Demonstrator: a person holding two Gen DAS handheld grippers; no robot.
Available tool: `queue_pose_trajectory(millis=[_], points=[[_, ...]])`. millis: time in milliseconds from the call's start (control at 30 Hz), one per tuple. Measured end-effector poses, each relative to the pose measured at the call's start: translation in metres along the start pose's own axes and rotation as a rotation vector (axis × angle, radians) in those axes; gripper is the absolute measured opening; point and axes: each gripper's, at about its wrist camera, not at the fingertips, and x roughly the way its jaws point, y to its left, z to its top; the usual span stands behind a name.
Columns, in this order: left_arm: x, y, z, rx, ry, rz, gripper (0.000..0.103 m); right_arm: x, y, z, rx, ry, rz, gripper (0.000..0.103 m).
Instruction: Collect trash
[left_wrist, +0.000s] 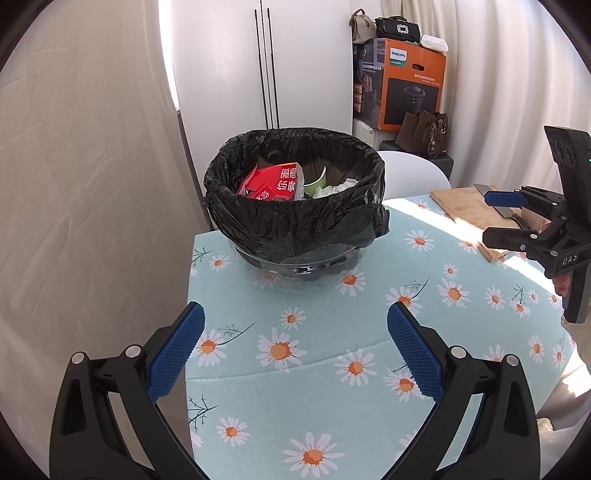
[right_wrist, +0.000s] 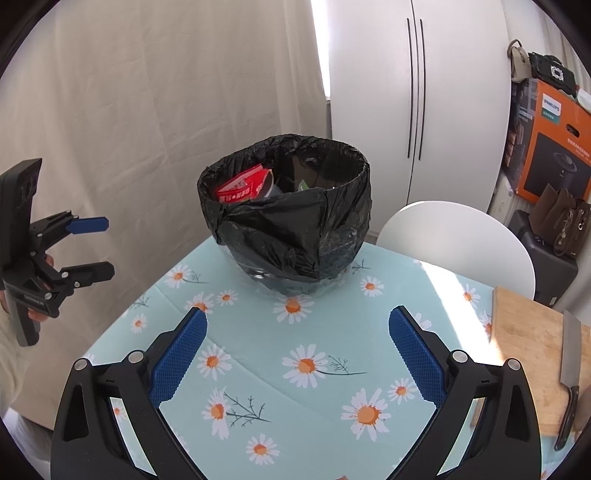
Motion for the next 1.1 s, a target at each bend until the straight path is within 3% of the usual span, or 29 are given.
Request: queue_pose_trajectory(millis=[1100], points=[[0.0013,-0.0087,0.0047,0.022,0.009,-0.002,0.097,-0.0013,-0.0057,0.0008,0.014,-0.023,-0.024,0.095]])
